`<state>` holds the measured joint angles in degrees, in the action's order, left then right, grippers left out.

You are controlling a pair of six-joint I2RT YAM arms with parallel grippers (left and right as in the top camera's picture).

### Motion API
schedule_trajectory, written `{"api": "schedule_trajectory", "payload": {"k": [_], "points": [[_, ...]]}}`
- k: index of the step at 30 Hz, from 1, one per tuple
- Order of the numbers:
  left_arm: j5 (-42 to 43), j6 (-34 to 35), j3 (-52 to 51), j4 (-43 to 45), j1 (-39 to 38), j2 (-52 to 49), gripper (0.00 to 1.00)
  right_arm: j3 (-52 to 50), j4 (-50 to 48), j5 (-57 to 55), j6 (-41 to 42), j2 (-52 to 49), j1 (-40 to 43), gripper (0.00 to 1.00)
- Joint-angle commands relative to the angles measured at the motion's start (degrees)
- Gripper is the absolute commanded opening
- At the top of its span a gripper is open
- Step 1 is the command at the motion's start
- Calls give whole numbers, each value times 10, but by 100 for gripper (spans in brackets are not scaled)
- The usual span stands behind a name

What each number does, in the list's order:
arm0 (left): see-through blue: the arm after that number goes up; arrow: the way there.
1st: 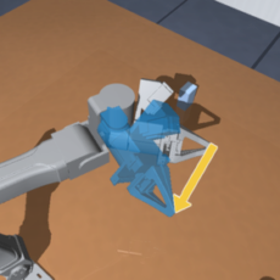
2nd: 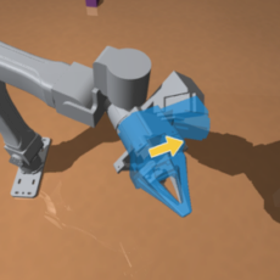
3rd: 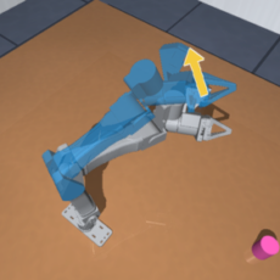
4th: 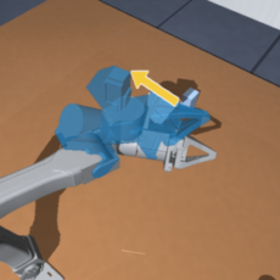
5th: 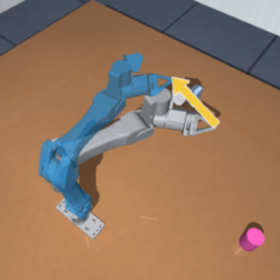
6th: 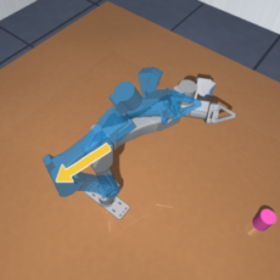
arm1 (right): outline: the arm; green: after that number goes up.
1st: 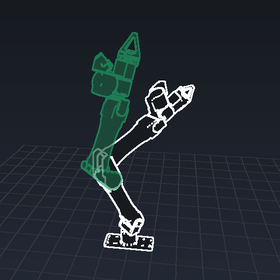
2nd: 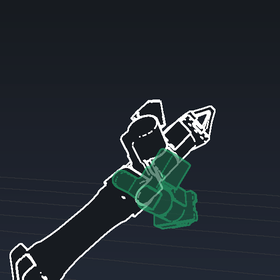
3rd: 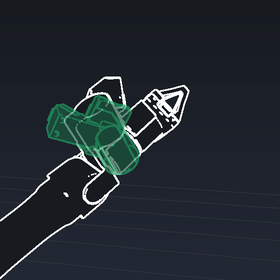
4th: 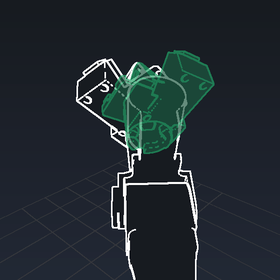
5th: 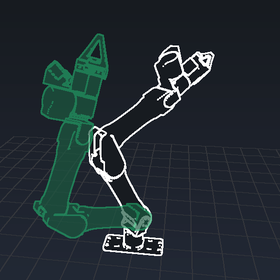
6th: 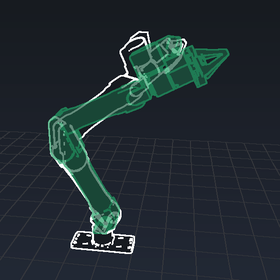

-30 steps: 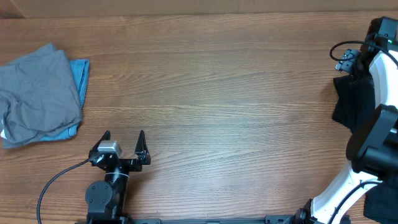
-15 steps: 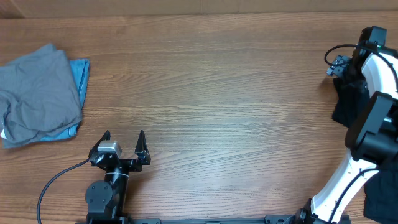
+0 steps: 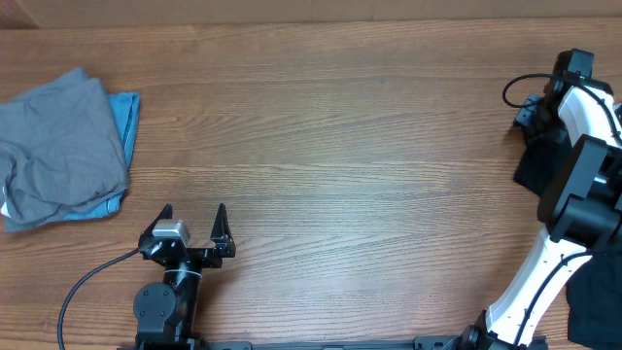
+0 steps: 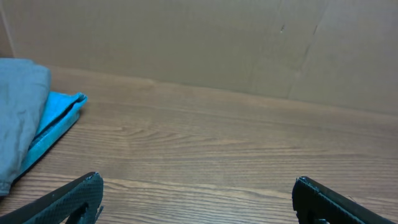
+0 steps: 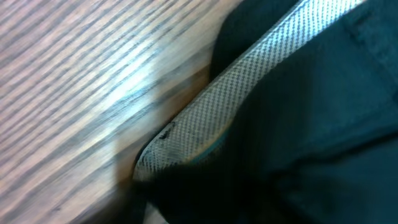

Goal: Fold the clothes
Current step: 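Grasp the waistband of the black pants with the right gripper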

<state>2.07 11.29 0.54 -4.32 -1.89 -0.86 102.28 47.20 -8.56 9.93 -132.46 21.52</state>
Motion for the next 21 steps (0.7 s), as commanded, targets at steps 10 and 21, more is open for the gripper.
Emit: {"api": "schedule_trajectory", "payload": {"k": [10,21], "points": [[-6,7,-3,0,-4,6,100,41,74,22,1,-31,-3,4],[-6,7,-3,0,-4,6,100,212,233,22,0,12,-3,4]]}}
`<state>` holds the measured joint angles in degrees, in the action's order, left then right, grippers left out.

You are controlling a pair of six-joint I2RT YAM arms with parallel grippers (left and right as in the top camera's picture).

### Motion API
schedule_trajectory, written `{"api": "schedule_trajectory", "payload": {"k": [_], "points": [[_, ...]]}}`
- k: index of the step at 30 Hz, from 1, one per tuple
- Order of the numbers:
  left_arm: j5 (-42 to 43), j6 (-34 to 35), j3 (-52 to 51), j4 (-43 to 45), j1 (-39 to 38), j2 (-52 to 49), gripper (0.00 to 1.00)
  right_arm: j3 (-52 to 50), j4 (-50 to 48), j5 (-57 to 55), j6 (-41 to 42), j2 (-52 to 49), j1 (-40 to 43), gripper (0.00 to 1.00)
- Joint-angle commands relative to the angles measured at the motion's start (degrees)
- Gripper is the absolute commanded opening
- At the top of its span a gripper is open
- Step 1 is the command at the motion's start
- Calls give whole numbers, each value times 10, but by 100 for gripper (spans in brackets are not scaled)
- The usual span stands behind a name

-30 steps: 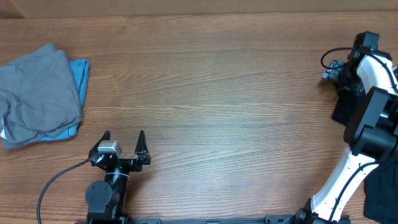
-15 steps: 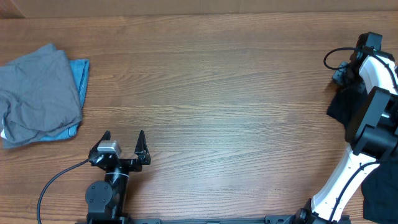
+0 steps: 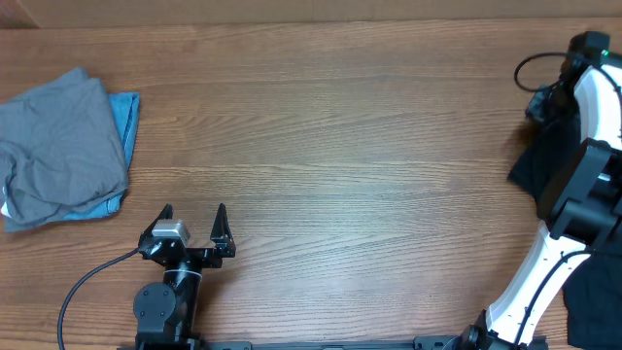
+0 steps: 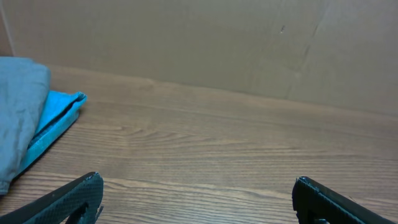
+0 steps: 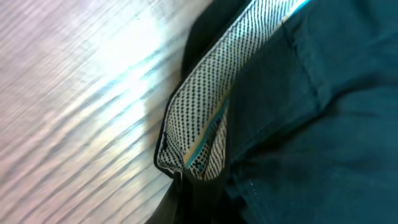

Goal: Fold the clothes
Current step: 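Grasp the waistband of the black pants with the right gripper, then lift the black pants and drag them to the table center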

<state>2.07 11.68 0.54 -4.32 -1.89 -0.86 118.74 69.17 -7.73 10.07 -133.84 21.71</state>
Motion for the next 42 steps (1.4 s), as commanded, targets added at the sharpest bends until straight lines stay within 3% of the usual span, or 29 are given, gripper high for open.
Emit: {"api": "schedule_trajectory", "payload": {"k": [1,12,13,14,15,17,24,27,36,42], "points": [[-6,3,-3,0,-4,6,100,51,18,14,-1,30,-5,4],[-6,3,-3,0,-4,6,100,51,32,14,-1,40,-3,6],[-6,3,-3,0,-4,6,100,51,33,14,-1,40,-3,10],[-6,3,-3,0,-4,6,100,51,34,14,-1,40,-3,23],[-6,3,-3,0,-4,6,100,51,34,14,-1,40,-3,29],[-6,3,-3,0,-4,6,100,51,34,14,-1,40,-3,29],[-6,3,-3,0,-4,6,100,51,34,14,-1,40,-3,27],[-6,3,-3,0,-4,6,100,51,36,14,-1,40,-3,4],[-6,3,-3,0,-4,6,100,51,47,19,0,52,-3,4],[-6,3,-3,0,-4,6,100,51,52,18,10,142,-2,4]]}}
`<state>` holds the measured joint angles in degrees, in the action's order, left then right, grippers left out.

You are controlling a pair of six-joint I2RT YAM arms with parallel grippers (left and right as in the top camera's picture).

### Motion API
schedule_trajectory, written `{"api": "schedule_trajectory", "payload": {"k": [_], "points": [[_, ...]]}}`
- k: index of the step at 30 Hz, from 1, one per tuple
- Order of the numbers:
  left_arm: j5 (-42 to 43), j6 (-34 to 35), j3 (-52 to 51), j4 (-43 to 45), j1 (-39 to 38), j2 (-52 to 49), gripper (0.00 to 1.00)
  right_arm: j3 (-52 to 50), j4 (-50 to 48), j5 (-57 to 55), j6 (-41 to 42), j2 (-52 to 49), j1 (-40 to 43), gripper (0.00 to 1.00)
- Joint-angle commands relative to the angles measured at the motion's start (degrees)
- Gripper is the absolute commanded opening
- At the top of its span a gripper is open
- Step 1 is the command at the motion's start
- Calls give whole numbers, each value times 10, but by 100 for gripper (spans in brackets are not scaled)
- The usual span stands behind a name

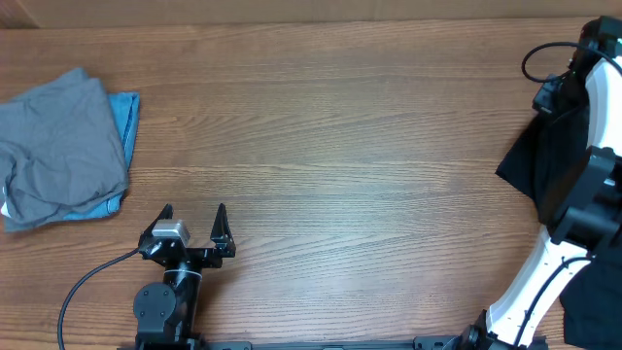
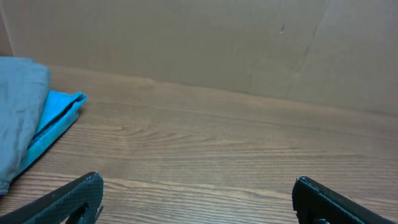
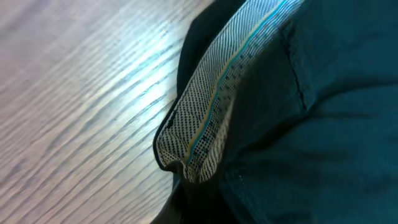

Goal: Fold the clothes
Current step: 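Lift the black pants and drag them to the table center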

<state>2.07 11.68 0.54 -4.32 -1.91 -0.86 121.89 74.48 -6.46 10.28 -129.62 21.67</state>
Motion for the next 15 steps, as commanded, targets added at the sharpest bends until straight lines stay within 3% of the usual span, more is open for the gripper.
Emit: {"api": "schedule_trajectory", "payload": {"k": [1,6,15], "points": [[-6,3,-3,0,-4,6,100,19,0,-1,24,122,-1,4],[-6,3,-3,0,-4,6,100,19,-4,-42,49,210,13,4],[-6,3,-3,0,-4,6,100,20,-64,-21,-37,390,3,4]]}}
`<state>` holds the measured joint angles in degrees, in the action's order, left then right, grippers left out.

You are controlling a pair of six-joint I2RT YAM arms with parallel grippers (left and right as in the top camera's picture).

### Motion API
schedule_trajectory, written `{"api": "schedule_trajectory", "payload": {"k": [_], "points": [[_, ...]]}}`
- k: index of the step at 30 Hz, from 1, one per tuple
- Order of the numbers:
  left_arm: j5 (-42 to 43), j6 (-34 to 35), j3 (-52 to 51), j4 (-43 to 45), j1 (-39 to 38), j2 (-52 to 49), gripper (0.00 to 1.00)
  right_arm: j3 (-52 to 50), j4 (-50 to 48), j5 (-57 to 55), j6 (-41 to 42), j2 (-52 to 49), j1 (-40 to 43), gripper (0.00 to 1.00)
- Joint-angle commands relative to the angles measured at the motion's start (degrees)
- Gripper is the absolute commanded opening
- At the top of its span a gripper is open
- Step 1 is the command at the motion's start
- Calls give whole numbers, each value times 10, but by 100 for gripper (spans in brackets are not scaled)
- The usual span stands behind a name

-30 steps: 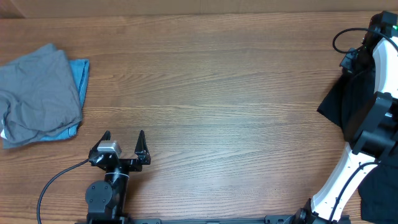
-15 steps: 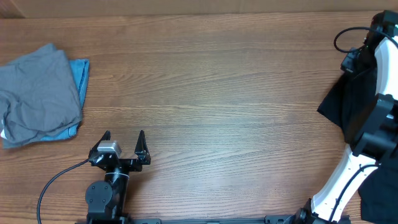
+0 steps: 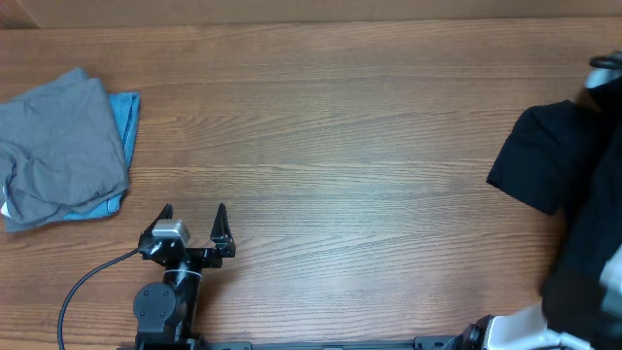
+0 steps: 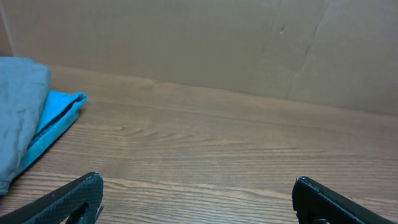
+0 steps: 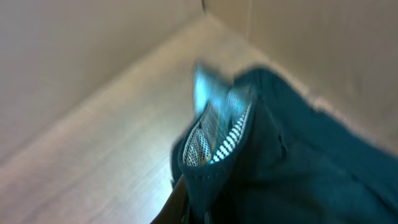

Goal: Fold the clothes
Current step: 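Lift the black pants and drag them to the table center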

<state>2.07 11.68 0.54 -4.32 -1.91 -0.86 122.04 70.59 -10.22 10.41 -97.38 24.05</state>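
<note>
A dark garment (image 3: 544,160) hangs raised at the table's right edge, large in the overhead view. Its patterned inner lining (image 5: 217,140) shows in the right wrist view. My right gripper (image 5: 198,205) is shut on the bunched cloth, and the fabric hides its fingers. A folded grey garment (image 3: 58,146) lies on a blue one (image 3: 124,112) at the far left. My left gripper (image 3: 192,222) stands open near the front left, nothing between its fingers (image 4: 74,196), to the right of the pile.
A cardboard wall (image 4: 199,43) runs along the table's back edge and meets another wall in a corner (image 5: 205,9) behind the right arm. The left arm's cable (image 3: 83,282) trails at the front left. The right arm's white base (image 3: 515,335) sits at the front right.
My right gripper has risen well off the table with the dark garment, which now hangs larger and closer to the overhead camera. The left arm has not moved.
My right gripper was down on the dark garment at the table's right edge, close against the wood. At the two later moments the cloth showed more of its patterned lining and spread further left. Now it hangs lifted off the table. The left gripper stayed open and still.
</note>
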Motion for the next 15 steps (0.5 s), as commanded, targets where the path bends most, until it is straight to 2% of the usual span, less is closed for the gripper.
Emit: {"api": "schedule_trajectory", "payload": {"k": [1,5,8,13,15], "points": [[-6,3,-3,0,-4,6,100,18,-30,23,-48,80,-26,4],[-6,3,-3,0,-4,6,100,18,-64,72,-80,146,-61,4],[-6,3,-3,0,-4,6,100,18,-88,203,-109,182,-92,4],[-6,3,-3,0,-4,6,100,18,-87,351,-109,190,-153,4],[-6,3,-3,0,-4,6,100,17,-72,372,-109,175,-182,4]]}}
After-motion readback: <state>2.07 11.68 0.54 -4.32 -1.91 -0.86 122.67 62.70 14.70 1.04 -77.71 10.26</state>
